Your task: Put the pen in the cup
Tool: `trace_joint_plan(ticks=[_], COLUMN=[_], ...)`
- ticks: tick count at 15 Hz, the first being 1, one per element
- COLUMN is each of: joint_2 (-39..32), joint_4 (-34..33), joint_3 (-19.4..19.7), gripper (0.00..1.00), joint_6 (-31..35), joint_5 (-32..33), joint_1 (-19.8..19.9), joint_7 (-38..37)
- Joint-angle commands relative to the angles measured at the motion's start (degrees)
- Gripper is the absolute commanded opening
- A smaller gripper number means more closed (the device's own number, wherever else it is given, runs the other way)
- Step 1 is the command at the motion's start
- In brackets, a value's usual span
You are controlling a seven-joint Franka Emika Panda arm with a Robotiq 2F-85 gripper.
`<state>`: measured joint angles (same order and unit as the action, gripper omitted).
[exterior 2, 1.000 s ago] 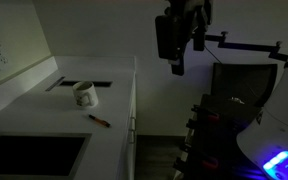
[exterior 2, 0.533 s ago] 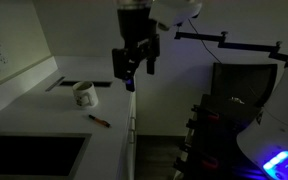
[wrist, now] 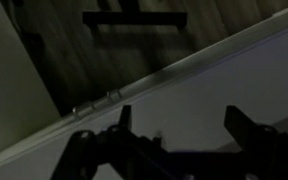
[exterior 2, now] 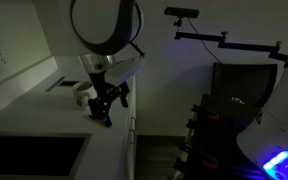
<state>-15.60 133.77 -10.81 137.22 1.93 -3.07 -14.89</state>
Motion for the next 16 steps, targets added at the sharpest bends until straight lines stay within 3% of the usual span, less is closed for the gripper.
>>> trace_joint_plan(ticks=[1, 6, 9, 11, 16], joint_2=[-8.73, -16.89, -19.29, -20.38, -21.07], joint_4=[-9.61, -18.60, -20.68, -21.31, -20.80], joint_3=[3.13, 5.67, 6.55, 6.91, 6.95], gripper=[1.00, 1.00, 0.93, 0.73, 0.36], joint_6=[-3.63, -5.15, -5.91, -6.10, -5.01], joint_5=[0.10, -0.80, -1.28, -1.48, -1.87], joint_1=[-3.58, -5.21, -4.81, -4.49, -4.04], joint_7=[0.11, 0.40, 1.03, 1.53, 2.45])
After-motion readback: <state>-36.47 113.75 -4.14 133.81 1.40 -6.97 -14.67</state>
